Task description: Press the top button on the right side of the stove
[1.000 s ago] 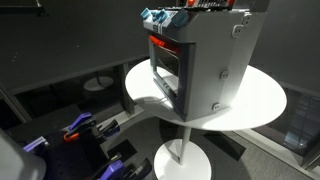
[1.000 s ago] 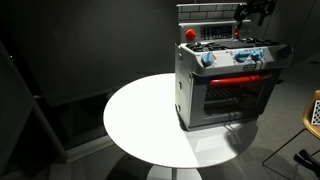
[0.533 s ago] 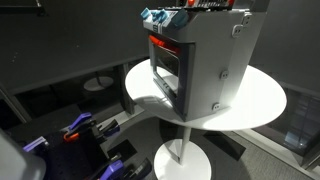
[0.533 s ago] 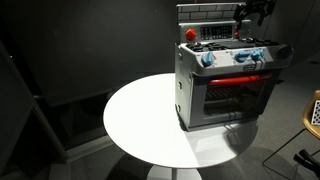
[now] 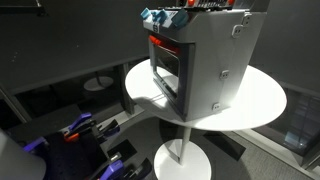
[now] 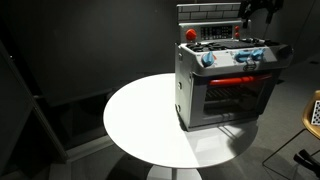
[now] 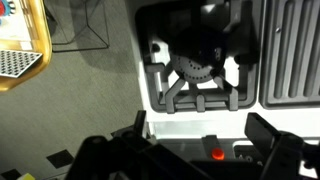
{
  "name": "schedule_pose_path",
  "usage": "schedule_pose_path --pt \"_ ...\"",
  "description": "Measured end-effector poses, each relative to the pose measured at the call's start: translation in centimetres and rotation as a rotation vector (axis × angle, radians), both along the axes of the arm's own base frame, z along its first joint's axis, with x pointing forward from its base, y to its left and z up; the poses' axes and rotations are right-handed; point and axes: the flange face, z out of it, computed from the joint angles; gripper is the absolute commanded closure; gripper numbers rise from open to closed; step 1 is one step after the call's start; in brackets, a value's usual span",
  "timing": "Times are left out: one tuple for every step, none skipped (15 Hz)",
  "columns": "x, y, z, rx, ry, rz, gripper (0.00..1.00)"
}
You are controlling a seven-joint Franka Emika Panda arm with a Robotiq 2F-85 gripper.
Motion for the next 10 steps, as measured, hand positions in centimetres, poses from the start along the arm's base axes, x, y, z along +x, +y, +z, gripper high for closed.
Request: schedule_pose_path --pt "-0.8 0.6 0.4 0.013 0.028 -0.002 0.00" --pt "-1.5 1.2 0.7 0.026 0.055 -0.002 0.00" --pt "-2.3 1.8 1.1 0.039 0.079 0.001 0.00" --pt "-3.1 2.4 1.4 0.052 0.099 0.009 0.00" --pt "-4.0 2.9 1.6 0.069 0.119 0.022 0.00" --pt "-4.8 3.3 1.8 0.088 0.136 0.039 0.00" --pt "-5.6 3.7 2.0 0.104 0.151 0.055 0.00" --pt "-6.3 3.9 2.1 0.117 0.165 0.073 0.00" --pt "-7.1 4.0 2.2 0.125 0.177 0.088 0.00" --pt "-7.7 4.0 2.2 0.130 0.189 0.105 0.00"
